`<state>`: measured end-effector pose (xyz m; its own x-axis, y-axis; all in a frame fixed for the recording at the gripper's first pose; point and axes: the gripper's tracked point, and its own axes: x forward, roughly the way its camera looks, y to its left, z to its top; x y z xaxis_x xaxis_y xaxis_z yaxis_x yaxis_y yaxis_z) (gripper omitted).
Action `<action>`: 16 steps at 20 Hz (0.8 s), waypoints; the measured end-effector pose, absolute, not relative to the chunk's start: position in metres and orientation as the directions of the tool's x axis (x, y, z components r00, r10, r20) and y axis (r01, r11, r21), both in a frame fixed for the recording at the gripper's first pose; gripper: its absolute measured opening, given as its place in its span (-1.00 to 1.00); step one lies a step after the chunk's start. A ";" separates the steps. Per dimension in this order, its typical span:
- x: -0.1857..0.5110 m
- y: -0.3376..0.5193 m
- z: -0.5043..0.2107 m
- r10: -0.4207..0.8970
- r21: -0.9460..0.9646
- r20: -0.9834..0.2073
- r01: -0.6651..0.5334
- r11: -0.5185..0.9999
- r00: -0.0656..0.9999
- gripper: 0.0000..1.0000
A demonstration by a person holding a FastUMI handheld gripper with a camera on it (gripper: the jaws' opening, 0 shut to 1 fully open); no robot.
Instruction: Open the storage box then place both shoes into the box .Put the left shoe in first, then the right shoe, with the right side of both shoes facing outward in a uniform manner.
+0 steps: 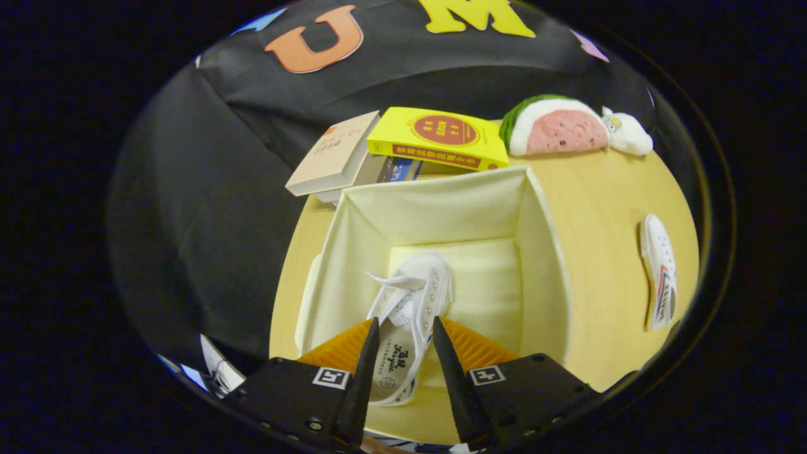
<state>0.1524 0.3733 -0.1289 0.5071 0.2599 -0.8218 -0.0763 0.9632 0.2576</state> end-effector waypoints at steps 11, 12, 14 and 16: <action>0.132 0.224 -0.037 0.136 0.147 -0.761 -0.034 0.988 0.634 0.90; 0.130 0.208 -0.038 0.137 0.150 -0.767 -0.033 0.988 0.626 0.90; 0.127 0.177 -0.044 0.123 0.149 -0.774 -0.011 0.989 0.621 0.90; 0.125 0.141 -0.055 0.107 0.165 -0.784 0.038 0.986 0.612 0.90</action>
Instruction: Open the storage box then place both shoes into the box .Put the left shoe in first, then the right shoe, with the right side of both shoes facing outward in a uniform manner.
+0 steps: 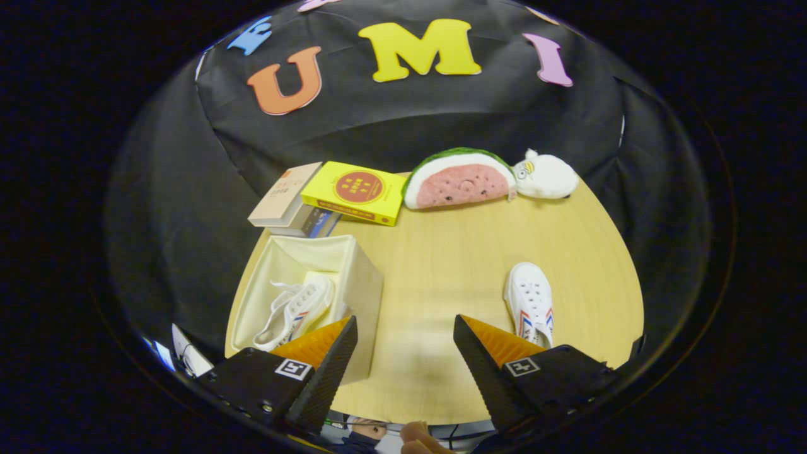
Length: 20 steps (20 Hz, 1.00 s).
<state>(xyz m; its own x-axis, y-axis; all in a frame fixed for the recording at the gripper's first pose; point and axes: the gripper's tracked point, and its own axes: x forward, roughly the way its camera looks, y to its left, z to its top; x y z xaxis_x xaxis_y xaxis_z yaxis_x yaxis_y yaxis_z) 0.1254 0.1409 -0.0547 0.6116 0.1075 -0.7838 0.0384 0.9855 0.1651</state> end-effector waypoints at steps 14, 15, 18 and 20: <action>0.100 -0.044 -0.166 0.022 0.078 -0.883 0.101 0.992 0.468 0.90; 0.097 -0.049 -0.174 0.012 0.059 -0.890 0.091 0.994 0.456 0.90; 0.096 -0.068 -0.191 -0.060 -0.033 -0.887 0.066 0.997 0.457 0.89; 0.105 -0.080 -0.197 -0.119 -0.087 -0.869 0.087 0.992 0.481 0.89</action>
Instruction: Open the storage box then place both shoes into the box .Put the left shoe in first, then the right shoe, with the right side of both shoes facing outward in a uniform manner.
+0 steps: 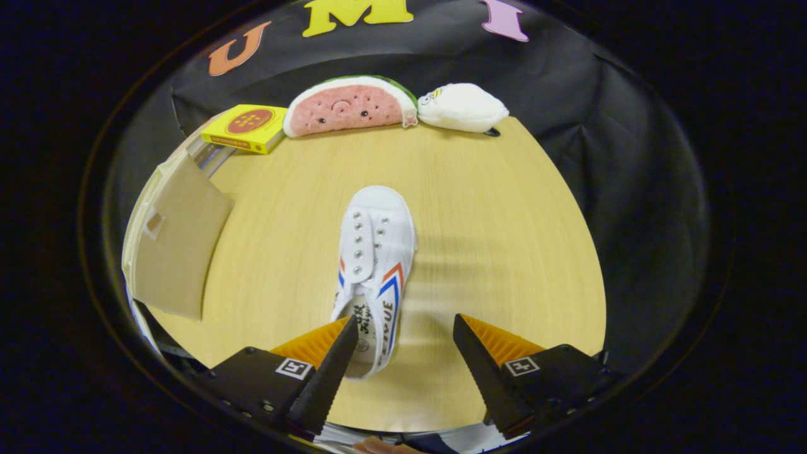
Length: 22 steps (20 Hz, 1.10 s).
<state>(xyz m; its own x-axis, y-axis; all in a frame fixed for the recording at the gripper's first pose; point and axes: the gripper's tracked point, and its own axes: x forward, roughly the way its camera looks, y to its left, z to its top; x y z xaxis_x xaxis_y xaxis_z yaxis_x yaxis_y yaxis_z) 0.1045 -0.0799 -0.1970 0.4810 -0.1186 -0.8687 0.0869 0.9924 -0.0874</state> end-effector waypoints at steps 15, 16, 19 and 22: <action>0.110 -0.074 -0.221 -0.234 -0.252 -0.850 0.024 0.967 0.472 0.17; 0.113 -0.072 -0.225 -0.214 -0.221 -0.860 0.040 0.975 0.463 0.16; 0.122 -0.072 -0.232 -0.194 -0.177 -0.869 0.081 0.981 0.455 0.16; 0.122 -0.065 -0.234 -0.150 -0.119 -0.881 0.097 0.988 0.448 -0.51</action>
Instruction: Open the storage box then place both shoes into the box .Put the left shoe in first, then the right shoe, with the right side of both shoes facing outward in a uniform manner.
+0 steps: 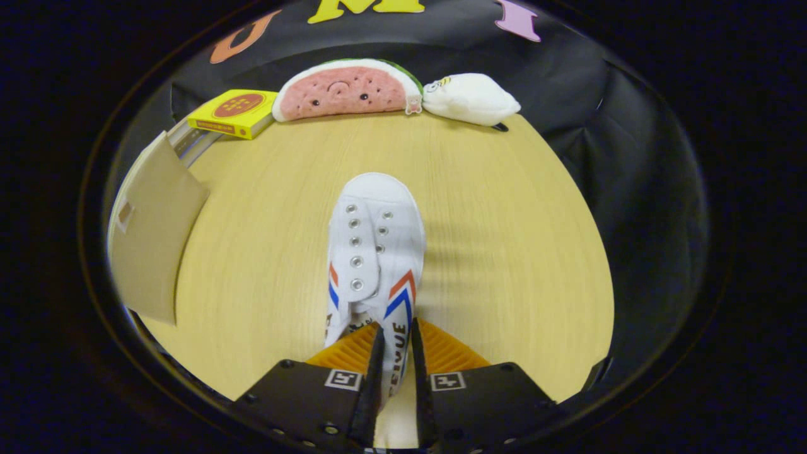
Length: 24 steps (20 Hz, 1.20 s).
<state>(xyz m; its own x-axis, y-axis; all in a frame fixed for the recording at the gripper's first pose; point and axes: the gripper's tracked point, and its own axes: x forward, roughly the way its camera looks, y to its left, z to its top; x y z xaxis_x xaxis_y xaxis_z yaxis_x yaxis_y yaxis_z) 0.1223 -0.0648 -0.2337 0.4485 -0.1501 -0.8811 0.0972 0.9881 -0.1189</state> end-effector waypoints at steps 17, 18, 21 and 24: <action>0.154 -0.099 -0.229 0.026 0.043 -0.868 0.023 0.999 0.496 -1.00; 0.151 -0.097 -0.227 0.080 0.111 -0.864 0.034 0.993 0.496 -1.00; 0.133 -0.064 -0.220 0.372 0.452 -0.823 0.099 0.886 0.430 -1.00; 0.139 -0.043 -0.209 0.506 0.617 -0.735 0.138 0.775 0.452 -1.00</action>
